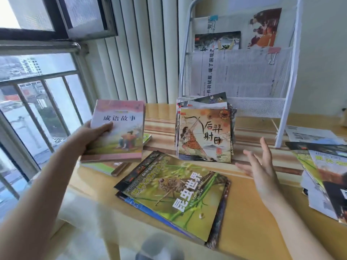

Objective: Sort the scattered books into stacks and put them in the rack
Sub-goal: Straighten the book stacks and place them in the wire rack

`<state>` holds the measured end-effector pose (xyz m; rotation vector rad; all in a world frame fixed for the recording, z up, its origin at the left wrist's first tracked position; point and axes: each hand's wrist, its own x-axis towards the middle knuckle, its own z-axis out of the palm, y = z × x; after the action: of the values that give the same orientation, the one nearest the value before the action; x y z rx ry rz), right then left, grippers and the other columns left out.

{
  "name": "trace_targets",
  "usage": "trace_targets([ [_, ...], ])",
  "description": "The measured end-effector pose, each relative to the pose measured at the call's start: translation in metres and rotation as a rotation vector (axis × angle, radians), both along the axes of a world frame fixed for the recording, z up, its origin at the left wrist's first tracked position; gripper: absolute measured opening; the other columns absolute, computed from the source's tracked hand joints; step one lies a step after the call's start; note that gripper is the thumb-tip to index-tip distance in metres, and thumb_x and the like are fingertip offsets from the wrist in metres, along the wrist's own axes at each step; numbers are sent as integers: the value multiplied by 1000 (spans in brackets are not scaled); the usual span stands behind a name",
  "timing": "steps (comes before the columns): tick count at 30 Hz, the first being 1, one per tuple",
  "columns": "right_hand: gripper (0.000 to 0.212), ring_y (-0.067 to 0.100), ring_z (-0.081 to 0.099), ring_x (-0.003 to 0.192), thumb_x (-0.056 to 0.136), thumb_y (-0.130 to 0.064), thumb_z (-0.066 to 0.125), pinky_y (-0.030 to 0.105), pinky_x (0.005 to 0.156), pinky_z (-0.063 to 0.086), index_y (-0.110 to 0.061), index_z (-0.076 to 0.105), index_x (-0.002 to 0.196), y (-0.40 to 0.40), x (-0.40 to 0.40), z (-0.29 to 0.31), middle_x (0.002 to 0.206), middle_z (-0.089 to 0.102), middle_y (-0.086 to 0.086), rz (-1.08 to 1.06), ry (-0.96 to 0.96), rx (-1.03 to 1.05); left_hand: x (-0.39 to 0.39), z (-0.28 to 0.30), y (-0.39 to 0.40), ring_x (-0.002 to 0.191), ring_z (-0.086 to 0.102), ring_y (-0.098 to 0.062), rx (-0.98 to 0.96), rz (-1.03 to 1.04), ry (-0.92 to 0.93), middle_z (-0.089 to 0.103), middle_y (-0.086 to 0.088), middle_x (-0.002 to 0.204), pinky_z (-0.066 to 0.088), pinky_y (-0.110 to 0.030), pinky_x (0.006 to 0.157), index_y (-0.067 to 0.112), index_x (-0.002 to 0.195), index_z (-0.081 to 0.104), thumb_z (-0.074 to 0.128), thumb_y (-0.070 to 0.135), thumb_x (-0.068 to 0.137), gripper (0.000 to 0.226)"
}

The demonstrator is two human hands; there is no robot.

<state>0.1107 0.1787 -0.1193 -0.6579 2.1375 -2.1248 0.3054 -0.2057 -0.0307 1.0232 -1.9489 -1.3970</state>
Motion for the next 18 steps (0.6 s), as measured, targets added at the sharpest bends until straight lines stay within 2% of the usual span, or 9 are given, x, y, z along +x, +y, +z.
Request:
trace_targets([
  [2,52,11,69,86,97,-30,45,44,100,44,-50,21,139,0,0,0,132,51,3,7,-13,18,3,3,-23,64,63,-20,-139,6,-184,67,-9,90,53,-21,48,13,111,58,73,26,81,36],
  [4,49,8,69,82,97,-25,46,40,99,45,-50,26,135,0,0,-1,126,53,2,21,-10,40,3,5,-40,69,67,-25,-132,-86,-384,71,-10,90,57,-29,61,19,106,59,75,29,80,33],
  [5,48,7,69,81,97,-23,46,38,97,46,-49,27,133,0,-1,-1,124,54,1,25,-10,53,3,5,-45,72,70,-27,-96,-129,-462,73,-10,91,58,-34,66,21,108,59,74,32,79,34],
  [7,45,6,69,80,97,-22,46,35,93,47,-47,30,132,0,-2,-3,122,56,0,17,-9,78,-3,-6,-55,89,69,-29,-191,-163,-606,71,-11,107,56,-39,83,21,119,58,74,43,76,50],
  [9,42,8,69,82,97,-23,46,32,88,48,-46,34,131,0,-2,-4,121,57,-1,0,-6,97,-12,-19,-53,108,60,-28,-412,-175,-717,60,-12,127,45,-32,96,16,131,53,71,51,73,71],
  [11,42,12,69,84,97,-22,47,27,84,47,-43,36,132,0,-2,-3,119,59,-2,-11,-16,106,-20,-31,-44,116,52,-27,-493,-185,-680,52,-15,135,37,-29,98,15,135,51,69,44,81,64],
  [13,44,16,68,87,96,-21,48,30,88,46,-38,36,135,0,0,-2,119,59,0,-18,-20,116,-26,-42,-47,130,42,-29,-536,-188,-675,44,-11,144,30,-34,107,22,137,49,64,53,81,66],
  [16,45,16,68,90,96,-19,49,41,97,45,-35,36,136,0,2,-3,117,61,-2,-24,1,160,-32,-57,-77,145,16,-31,-592,-209,-875,22,-1,157,16,-45,116,42,141,37,42,89,64,91],
  [18,45,14,68,89,95,-17,50,41,97,45,-34,37,135,0,3,-3,115,61,-3,-31,7,179,-38,-56,-80,146,-3,-34,-592,-201,-968,-1,-3,161,7,-56,116,43,148,18,39,86,68,93],
])
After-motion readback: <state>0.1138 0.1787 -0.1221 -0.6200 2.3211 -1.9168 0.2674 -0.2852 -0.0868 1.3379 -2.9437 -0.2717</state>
